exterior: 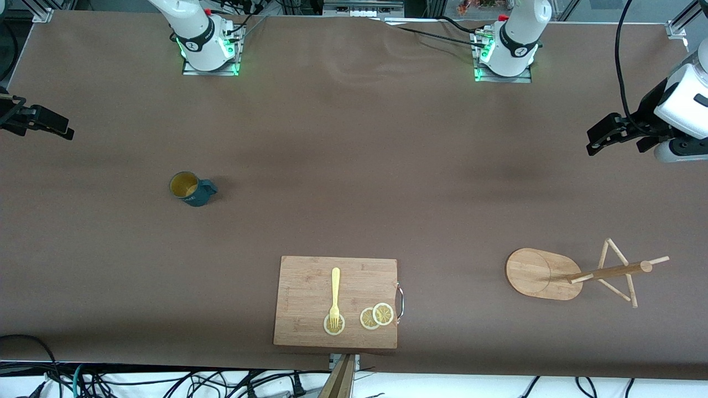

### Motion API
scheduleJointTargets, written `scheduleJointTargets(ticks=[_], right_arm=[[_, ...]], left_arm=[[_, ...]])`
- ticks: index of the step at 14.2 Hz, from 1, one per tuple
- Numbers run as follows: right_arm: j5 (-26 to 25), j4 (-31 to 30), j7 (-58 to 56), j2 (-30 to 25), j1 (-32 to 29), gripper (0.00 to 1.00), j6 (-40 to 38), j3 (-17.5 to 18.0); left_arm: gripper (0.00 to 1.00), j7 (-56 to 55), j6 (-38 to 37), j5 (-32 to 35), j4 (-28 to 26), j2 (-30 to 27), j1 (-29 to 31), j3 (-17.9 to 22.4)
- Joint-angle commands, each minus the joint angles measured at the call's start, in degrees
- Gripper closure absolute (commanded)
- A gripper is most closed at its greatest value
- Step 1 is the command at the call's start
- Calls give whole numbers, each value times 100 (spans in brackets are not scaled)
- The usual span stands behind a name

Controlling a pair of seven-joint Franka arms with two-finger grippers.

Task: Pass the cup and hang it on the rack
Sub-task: 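Move the right gripper toward the teal mug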

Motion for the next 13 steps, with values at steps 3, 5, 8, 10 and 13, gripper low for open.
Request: scheduleJointTargets(ticks=[3, 5, 8, 10, 13], right_arm=[[133, -40, -57, -101, -97, 0, -74, 112], [142, -31, 5, -92, -79, 0, -127, 130], [142, -40, -47, -83, -79, 0, -215, 104], [273, -31, -91, -22, -132, 0, -224, 42], [160, 74, -21, 31, -62, 0, -241, 94]], left_arm=[[0, 132, -29, 159, 175, 99, 5, -22], [0, 132, -29, 159, 175, 99, 14, -22], [0, 132, -29, 159, 175, 99, 5, -22], [0, 140, -29, 159, 175, 99, 5, -30], [0, 140, -29, 159, 175, 99, -4, -30]])
